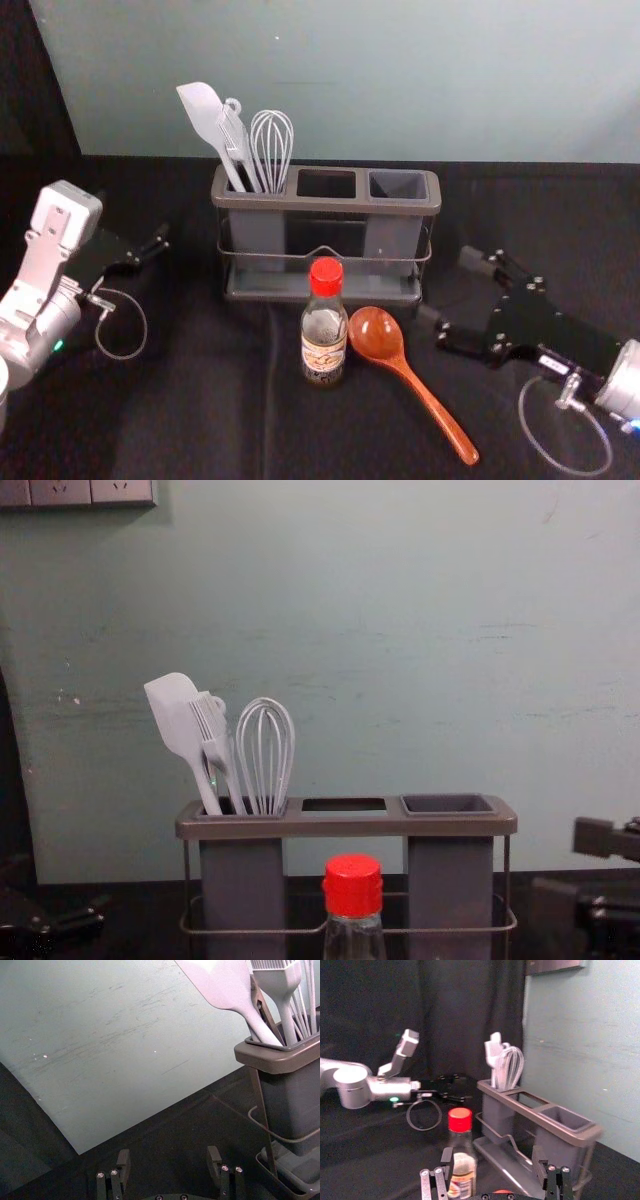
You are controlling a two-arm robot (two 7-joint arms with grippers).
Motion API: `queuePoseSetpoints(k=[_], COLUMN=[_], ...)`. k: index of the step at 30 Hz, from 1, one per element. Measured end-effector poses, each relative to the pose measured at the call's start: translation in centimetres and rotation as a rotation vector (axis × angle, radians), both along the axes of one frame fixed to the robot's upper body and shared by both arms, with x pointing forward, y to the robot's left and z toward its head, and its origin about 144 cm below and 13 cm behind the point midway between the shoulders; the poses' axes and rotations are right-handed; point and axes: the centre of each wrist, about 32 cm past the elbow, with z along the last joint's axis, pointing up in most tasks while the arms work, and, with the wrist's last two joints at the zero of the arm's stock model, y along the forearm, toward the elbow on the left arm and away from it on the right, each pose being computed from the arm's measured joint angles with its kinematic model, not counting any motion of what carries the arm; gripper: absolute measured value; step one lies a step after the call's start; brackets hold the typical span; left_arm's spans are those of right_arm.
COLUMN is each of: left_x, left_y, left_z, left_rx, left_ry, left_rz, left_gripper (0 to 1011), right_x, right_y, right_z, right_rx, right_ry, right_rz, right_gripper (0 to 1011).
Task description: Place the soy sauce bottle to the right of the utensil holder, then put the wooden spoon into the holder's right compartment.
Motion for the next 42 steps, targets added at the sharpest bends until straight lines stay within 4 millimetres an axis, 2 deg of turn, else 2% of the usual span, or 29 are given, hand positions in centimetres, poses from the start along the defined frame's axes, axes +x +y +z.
queuePoseSetpoints(k=[12,30,42], left_x=[0.0,0.0,0.0], left_y=[0.0,0.0,0.0], left_z=[0.0,0.0,0.0], left_rx=[0.0,0.0,0.0], left_ry=[0.0,0.0,0.0], left_rz=[0.0,0.0,0.0], left_gripper=[1005,1005,1005], right_x=[1.5,5.8,7.3], right_y=[2.3,6.2,7.8], right_z=[-0.2,0.1,0.0], right_rx=[-0.015,-0.034,-0.042], right_ry=[0.038,0.087,0.106], right_rz=[0.084,0.171,0.193], right_gripper=[1002,1003,1003])
